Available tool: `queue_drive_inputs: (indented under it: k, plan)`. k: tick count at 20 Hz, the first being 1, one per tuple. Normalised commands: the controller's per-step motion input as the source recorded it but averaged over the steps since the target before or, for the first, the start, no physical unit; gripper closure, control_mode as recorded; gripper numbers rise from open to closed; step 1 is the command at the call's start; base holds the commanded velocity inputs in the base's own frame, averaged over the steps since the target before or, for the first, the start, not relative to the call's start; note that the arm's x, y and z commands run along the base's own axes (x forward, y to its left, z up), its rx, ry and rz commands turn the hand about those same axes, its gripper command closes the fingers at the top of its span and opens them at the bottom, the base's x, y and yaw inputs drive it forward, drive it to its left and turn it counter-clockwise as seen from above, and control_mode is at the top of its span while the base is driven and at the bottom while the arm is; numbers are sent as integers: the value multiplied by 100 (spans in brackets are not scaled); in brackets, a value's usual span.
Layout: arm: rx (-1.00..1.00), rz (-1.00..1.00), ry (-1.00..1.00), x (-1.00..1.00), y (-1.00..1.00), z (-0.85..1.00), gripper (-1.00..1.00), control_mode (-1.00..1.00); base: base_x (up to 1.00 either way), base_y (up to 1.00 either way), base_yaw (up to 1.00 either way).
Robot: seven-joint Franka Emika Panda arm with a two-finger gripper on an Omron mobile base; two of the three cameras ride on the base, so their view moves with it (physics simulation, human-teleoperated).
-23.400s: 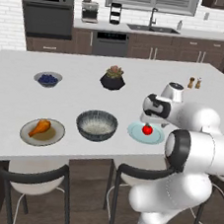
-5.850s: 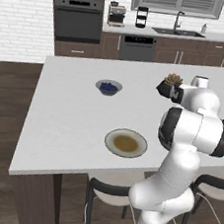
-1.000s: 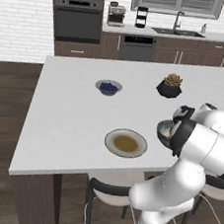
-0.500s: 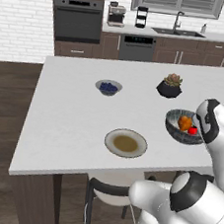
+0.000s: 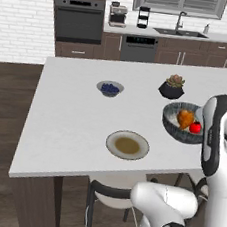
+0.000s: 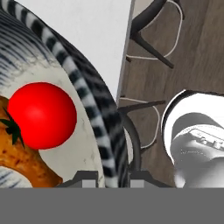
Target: Pick the chicken drumstick and tomato from their plates and place them in the bowl. Then put the bowl in the fridge.
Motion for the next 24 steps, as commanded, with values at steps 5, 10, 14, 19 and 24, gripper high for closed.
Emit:
queue_drive_inputs:
  k: [5,10,14,19,24]
  plan:
    - [0,0,6,-36,96,74,100,-100,0,0,0]
    - [-1,0,1,-35,54,58,100,-100,0,0,0]
    - [-1,0,0,-34,2,31,100,100,-22,-7,0]
    - [0,0,0,0,0,0,100,100,-64,-82,-2]
    - [0,0,0,0,0,0,100,100,-21,-100,-35]
